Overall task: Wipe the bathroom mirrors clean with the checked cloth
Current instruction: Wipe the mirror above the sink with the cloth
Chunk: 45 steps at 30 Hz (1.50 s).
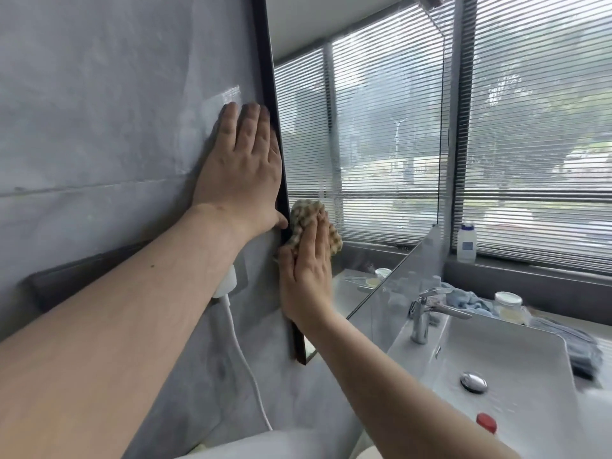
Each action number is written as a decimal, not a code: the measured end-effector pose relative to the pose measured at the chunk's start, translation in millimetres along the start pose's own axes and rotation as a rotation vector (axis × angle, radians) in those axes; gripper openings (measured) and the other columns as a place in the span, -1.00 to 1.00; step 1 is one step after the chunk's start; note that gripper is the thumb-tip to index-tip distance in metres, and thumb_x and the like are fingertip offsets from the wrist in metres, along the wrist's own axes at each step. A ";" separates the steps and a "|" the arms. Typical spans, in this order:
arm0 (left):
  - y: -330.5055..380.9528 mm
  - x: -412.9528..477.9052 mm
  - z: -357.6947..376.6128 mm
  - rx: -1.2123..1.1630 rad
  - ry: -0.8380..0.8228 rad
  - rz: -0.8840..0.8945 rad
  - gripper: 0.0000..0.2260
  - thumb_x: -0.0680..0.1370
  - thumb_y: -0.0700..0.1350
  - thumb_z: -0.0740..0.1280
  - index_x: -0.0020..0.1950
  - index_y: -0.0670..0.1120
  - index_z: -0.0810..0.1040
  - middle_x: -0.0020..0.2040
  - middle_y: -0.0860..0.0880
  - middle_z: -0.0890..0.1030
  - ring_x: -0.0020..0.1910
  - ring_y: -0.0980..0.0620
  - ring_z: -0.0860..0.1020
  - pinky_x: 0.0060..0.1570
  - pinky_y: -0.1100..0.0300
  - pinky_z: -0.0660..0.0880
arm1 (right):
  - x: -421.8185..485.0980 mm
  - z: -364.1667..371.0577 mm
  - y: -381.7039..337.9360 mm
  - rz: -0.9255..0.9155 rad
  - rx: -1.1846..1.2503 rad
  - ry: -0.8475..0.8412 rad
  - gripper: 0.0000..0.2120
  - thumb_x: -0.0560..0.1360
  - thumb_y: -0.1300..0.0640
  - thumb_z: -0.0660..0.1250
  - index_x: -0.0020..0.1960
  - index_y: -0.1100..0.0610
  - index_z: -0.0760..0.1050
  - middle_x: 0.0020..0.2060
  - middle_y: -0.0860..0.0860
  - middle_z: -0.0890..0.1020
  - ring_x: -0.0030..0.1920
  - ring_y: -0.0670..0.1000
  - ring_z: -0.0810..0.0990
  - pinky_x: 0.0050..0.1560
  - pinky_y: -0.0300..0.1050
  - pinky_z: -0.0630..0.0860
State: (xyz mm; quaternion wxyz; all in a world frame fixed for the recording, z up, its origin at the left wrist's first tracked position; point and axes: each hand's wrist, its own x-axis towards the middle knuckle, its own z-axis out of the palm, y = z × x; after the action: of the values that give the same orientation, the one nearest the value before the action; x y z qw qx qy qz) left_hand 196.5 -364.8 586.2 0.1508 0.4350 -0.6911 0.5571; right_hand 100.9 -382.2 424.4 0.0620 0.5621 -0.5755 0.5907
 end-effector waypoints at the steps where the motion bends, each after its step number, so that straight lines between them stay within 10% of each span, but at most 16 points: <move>1: -0.1 0.0 0.1 -0.003 0.001 -0.001 0.18 0.33 0.59 0.11 0.58 -0.30 -0.05 0.60 -0.31 -0.03 0.59 -0.28 -0.07 0.53 -0.24 -0.19 | 1.9 -1.0 -0.5 -0.017 -0.005 -0.001 -0.25 0.52 -0.23 -0.14 0.58 0.11 -0.26 0.51 -0.12 -0.29 0.49 -0.24 -0.41 0.51 -0.22 -0.35; 8: 0.2 0.4 2.2 0.021 0.003 0.007 0.17 0.33 0.60 0.07 0.59 -0.29 -0.04 0.60 -0.30 -0.03 0.60 -0.27 -0.06 0.52 -0.24 -0.19 | -77.1 24.1 45.8 0.140 -0.014 -0.071 -0.27 0.52 -0.29 -0.16 0.49 0.09 -0.36 0.51 -0.09 -0.32 0.50 -0.23 -0.40 0.55 -0.20 -0.27; 15: 1.2 -0.9 1.1 0.014 0.000 0.003 0.19 0.32 0.60 0.10 0.59 -0.29 -0.04 0.60 -0.30 -0.03 0.60 -0.27 -0.06 0.53 -0.23 -0.17 | -131.0 24.6 75.8 0.266 -0.127 -0.279 -0.10 0.25 -0.52 -0.59 0.34 0.11 -0.55 0.42 0.01 -0.47 0.53 -0.03 -0.39 0.35 -0.42 -0.48; 28: 1.8 0.0 3.0 -0.038 0.042 -0.012 0.05 0.43 0.48 0.15 0.58 -0.30 -0.02 0.60 -0.30 -0.01 0.60 -0.26 -0.04 0.53 -0.21 -0.18 | 46.4 -22.1 -10.7 -0.044 -0.062 -0.055 -0.18 0.48 -0.28 -0.23 0.58 0.15 -0.33 0.57 -0.05 -0.28 0.47 -0.21 -0.42 0.51 -0.19 -0.37; 45: 0.3 -1.0 1.2 -0.031 0.029 0.001 0.20 0.30 0.60 0.12 0.58 -0.30 0.00 0.60 -0.30 0.00 0.60 -0.25 -0.04 0.53 -0.21 -0.16 | -58.9 10.9 99.9 0.460 0.136 -0.146 -0.16 0.45 -0.33 -0.26 0.59 0.09 -0.30 0.58 -0.07 -0.31 0.46 -0.28 -0.37 0.43 -0.31 -0.36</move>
State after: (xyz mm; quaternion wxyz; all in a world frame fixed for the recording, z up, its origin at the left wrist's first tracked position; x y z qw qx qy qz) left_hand 197.2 -365.4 584.9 0.1672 0.4241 -0.6978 0.5526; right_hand 56.6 -389.6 316.9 -0.1538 0.4605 -0.6501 0.5845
